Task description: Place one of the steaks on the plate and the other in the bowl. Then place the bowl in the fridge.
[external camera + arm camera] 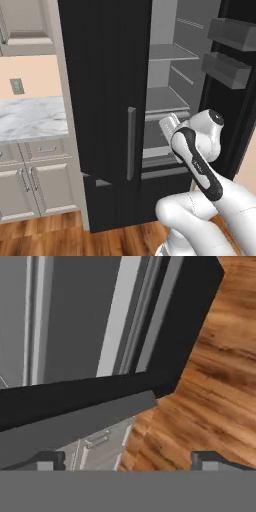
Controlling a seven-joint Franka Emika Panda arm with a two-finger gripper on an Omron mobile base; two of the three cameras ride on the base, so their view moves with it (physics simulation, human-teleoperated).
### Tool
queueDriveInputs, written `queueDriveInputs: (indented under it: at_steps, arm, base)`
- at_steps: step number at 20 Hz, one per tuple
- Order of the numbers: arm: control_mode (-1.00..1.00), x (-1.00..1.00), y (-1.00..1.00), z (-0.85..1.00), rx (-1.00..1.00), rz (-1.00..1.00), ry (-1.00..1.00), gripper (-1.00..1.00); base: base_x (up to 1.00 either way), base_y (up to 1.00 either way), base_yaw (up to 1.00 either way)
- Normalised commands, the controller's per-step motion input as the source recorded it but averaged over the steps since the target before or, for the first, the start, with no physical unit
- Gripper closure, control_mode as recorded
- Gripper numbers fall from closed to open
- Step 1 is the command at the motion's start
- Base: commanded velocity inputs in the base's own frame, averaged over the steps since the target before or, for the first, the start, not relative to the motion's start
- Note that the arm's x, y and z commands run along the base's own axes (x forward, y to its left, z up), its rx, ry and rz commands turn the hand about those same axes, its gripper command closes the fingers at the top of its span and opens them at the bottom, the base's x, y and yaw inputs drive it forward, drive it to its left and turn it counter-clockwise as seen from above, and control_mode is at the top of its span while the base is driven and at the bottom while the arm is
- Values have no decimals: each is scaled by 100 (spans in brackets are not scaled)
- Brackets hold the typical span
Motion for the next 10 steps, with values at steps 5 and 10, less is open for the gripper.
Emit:
queueDriveInputs:
  at_steps: [5,10]
  arm:
    - [-100,72,-74,-1,53,4,3,-100]
    - [-100,68,-27,8,7,14,12,-100]
  base:
    - [0,0,0]
    - [0,0,0]
